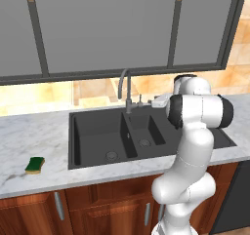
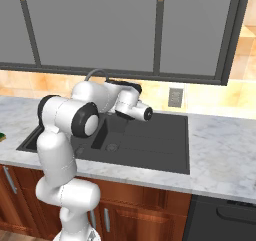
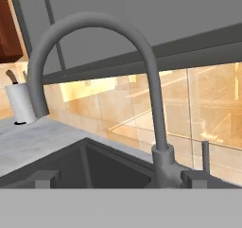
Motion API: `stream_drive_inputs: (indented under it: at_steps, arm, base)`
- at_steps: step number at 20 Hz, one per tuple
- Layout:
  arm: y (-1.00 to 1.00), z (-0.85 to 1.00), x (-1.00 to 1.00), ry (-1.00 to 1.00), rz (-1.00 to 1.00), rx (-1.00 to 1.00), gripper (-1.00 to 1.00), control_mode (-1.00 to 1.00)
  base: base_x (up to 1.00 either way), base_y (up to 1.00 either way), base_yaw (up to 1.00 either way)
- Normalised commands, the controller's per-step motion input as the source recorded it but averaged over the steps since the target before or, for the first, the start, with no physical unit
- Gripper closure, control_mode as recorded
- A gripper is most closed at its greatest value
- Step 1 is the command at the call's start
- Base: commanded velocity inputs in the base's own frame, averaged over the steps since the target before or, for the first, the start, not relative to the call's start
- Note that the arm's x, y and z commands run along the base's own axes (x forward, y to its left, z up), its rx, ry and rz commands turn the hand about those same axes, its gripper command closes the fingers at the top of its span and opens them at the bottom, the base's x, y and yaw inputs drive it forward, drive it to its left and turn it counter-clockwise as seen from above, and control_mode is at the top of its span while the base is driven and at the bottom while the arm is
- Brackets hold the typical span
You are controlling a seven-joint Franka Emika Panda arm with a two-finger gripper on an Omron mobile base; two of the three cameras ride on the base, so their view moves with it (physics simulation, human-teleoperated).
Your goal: Soak the sponge with water for a few seconds and then drop it inside the sink.
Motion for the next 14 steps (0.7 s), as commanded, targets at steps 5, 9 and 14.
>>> stream_drive_inputs:
  at_steps: [5, 9, 14]
  arm:
    - [0.00, -0.11, 0.27, -0.03, 0.00, 0.02, -1.00, -1.00]
    - [0.01, -0.12, 0.22, -0.04, 0.00, 0.02, -1.00, -1.00]
    - [0.08, -0.13, 0.17, -0.05, 0.00, 0.01, -1.00, -1.00]
  base:
    - [0.00, 0.00, 0.00]
    - [0.00, 0.00, 0.00]
    - [0.00, 0.00, 0.00]
